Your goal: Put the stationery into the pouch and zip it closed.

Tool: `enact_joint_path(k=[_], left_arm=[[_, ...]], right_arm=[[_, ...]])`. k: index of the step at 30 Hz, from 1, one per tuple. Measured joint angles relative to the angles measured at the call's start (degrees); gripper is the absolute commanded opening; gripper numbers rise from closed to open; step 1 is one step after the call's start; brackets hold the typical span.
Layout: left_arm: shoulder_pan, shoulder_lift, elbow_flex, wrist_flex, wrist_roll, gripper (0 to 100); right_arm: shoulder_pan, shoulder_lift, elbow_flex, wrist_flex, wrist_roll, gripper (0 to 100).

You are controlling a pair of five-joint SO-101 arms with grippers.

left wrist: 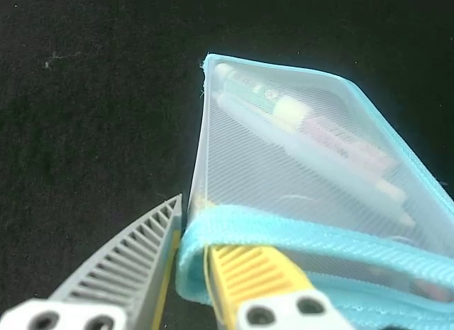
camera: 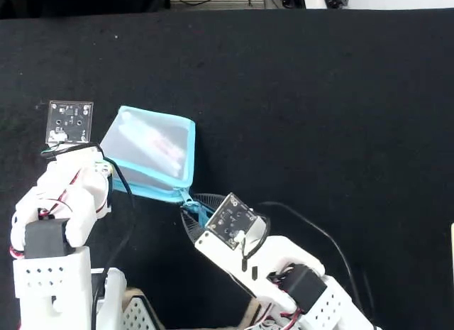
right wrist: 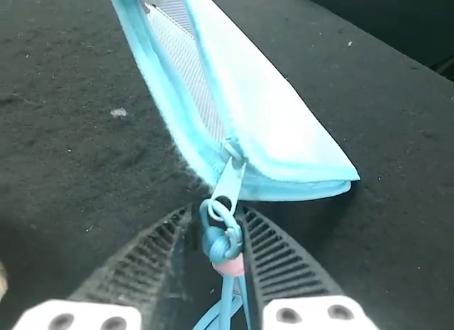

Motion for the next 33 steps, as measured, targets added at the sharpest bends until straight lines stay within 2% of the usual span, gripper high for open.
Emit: enact_joint_path(k=[4, 7, 12, 15, 28, 33], left_arm=[[0.0, 0.0, 0.0, 0.0, 0.0, 3], [0.0, 0.0, 0.0, 0.0, 0.0, 3], [0.0, 0.0, 0.0, 0.0, 0.0, 3], [0.0, 0.0, 0.0, 0.0, 0.0, 3], [0.09, 0.0, 0.0, 0.0, 0.0, 3], [0.18, 0.0, 0.0, 0.0, 0.0, 3]], right_arm=[[0.0, 0.0, 0.0, 0.0, 0.0, 8.1], [0.0, 0.0, 0.0, 0.0, 0.0, 0.5], [3.34, 0.0, -1.32, 0.44, 5.63, 1.1], [5.63, 0.0, -4.13, 2.29, 6.24, 1.1], [5.54, 0.0, -6.07, 4.84, 11.08, 1.1], [5.54, 1.41, -11.16, 4.84, 11.6, 1.1]])
